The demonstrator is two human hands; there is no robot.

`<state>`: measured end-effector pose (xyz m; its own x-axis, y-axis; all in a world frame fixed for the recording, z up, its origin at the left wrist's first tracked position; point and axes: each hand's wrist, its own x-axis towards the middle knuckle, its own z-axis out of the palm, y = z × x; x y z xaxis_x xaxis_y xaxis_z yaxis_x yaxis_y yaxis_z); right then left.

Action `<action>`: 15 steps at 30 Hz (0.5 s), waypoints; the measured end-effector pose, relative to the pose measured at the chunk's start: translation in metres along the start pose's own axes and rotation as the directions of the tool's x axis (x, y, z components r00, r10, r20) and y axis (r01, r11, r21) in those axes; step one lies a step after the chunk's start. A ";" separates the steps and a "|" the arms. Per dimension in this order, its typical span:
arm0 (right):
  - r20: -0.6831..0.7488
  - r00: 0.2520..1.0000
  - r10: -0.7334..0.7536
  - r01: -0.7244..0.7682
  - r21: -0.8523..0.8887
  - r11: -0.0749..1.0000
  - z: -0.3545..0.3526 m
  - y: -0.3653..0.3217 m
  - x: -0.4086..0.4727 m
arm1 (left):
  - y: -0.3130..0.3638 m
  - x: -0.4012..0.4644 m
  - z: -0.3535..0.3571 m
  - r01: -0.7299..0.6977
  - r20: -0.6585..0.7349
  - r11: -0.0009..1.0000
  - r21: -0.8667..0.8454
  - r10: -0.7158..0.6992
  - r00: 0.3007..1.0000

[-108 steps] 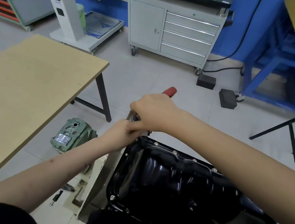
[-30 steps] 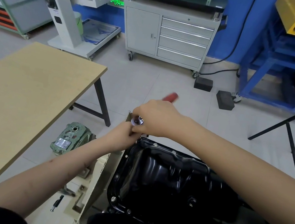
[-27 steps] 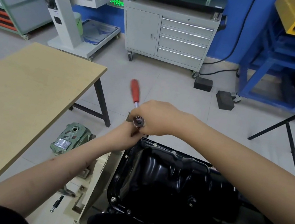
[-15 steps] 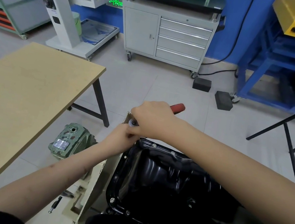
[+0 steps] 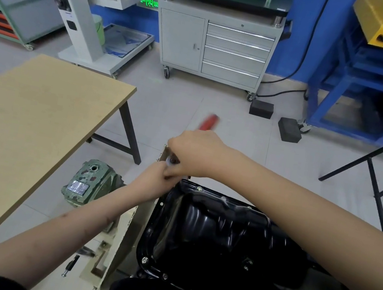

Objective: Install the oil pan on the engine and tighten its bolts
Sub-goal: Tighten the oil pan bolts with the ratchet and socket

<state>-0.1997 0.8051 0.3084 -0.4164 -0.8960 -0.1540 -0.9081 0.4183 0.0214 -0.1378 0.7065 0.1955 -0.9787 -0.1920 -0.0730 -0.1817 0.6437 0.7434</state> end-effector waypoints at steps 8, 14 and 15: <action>0.002 0.997 0.079 -0.079 0.027 0.996 0.001 -0.001 -0.003 | 0.004 0.000 -0.002 -0.021 0.051 0.994 0.111 0.016 0.999; 0.117 0.990 -0.081 0.063 0.146 0.987 -0.007 0.006 -0.008 | 0.012 0.001 -0.007 -0.083 0.130 0.987 0.139 0.065 0.989; 0.114 0.990 -0.083 0.067 0.141 0.988 -0.006 0.005 -0.007 | 0.012 0.000 -0.006 -0.083 0.121 0.989 0.122 0.068 0.990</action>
<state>-0.2019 0.8130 0.3161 -0.3313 -0.9051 -0.2666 -0.9184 0.3741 -0.1288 -0.1392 0.7095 0.2087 -0.9931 -0.0567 -0.1024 -0.1105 0.7433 0.6598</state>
